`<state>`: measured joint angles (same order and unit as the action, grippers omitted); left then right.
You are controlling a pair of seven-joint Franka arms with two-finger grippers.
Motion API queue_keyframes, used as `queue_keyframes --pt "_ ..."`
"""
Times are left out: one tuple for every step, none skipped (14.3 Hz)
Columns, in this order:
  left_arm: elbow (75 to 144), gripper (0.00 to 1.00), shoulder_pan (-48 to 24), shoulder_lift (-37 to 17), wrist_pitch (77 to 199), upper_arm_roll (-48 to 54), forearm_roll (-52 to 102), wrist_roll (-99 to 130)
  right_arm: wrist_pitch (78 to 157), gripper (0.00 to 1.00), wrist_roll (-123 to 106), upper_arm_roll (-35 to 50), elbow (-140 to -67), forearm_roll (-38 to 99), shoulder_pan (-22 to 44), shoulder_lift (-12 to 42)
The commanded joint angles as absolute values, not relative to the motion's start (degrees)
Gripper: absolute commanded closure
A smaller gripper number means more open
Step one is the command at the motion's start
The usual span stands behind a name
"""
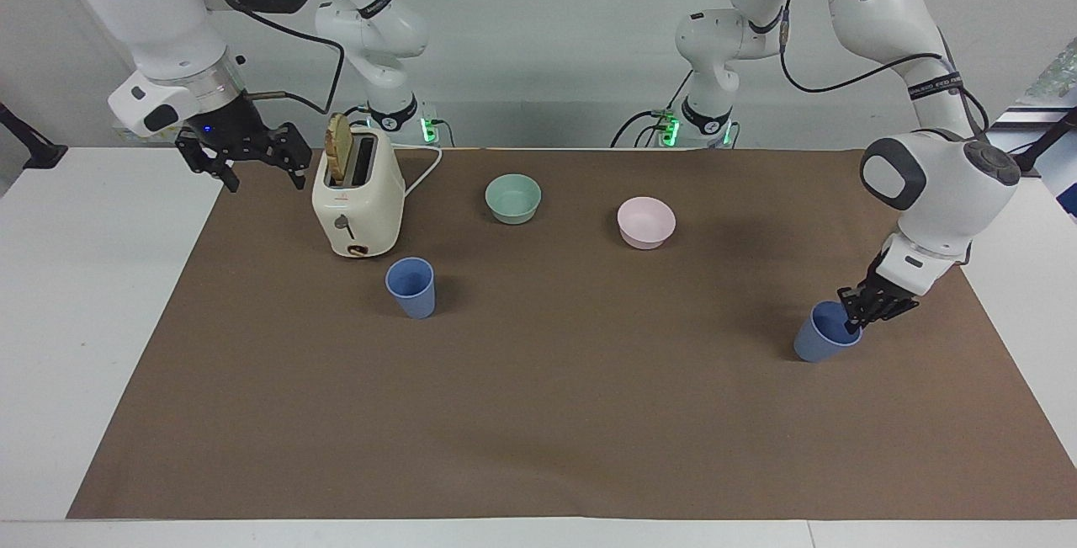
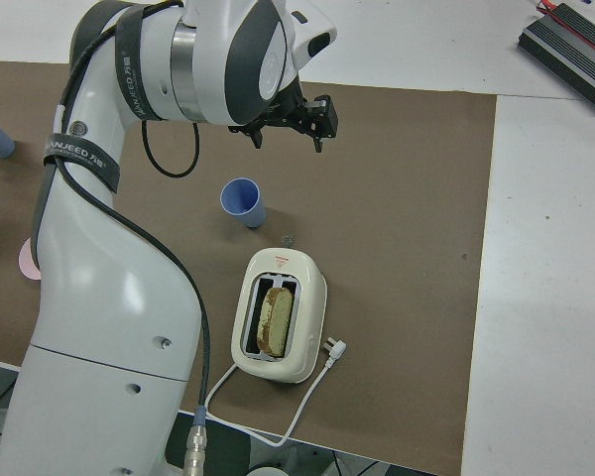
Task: Stack blue cups with both arms
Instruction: 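Close the left gripper on the blue cup's rim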
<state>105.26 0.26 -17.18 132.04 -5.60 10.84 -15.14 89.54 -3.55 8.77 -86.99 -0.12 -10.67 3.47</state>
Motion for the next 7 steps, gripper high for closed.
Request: queue_keyframes --pt "105.38 1.0 -0.09 -15.13 129.91 -5.19 11.25 -15.91 90.35 0.0 -4.83 8.96 -87.8 0.09 -10.99 2.99" --pt "105.38 1.0 -1.39 -13.99 129.47 -5.1 11.25 -15.47 90.35 0.0 -4.83 8.96 -87.8 0.17 -10.99 2.99" --pt "105.47 1.0 -3.41 -13.19 129.11 -5.18 11.25 -15.12 90.35 0.0 -4.83 8.96 -87.8 0.09 -11.07 2.99" --pt "105.64 1.0 -5.34 -12.75 129.11 -5.19 11.25 -14.51 90.35 0.0 -4.83 8.96 -87.8 0.17 -10.99 2.99" --pt "105.91 1.0 -7.62 -12.74 129.29 -5.19 11.25 -12.5 90.26 0.0 -4.83 8.96 -87.8 0.18 -10.99 2.99" --pt "106.0 1.0 -10.17 -12.74 129.29 -5.19 11.25 -9.7 90.35 0.0 -4.83 8.96 -87.8 0.18 -11.07 2.99" --pt "106.08 1.0 -12.37 -12.66 129.64 -5.19 11.25 -7.32 90.26 0.0 -4.83 8.96 -87.8 0.18 -11.07 2.99"
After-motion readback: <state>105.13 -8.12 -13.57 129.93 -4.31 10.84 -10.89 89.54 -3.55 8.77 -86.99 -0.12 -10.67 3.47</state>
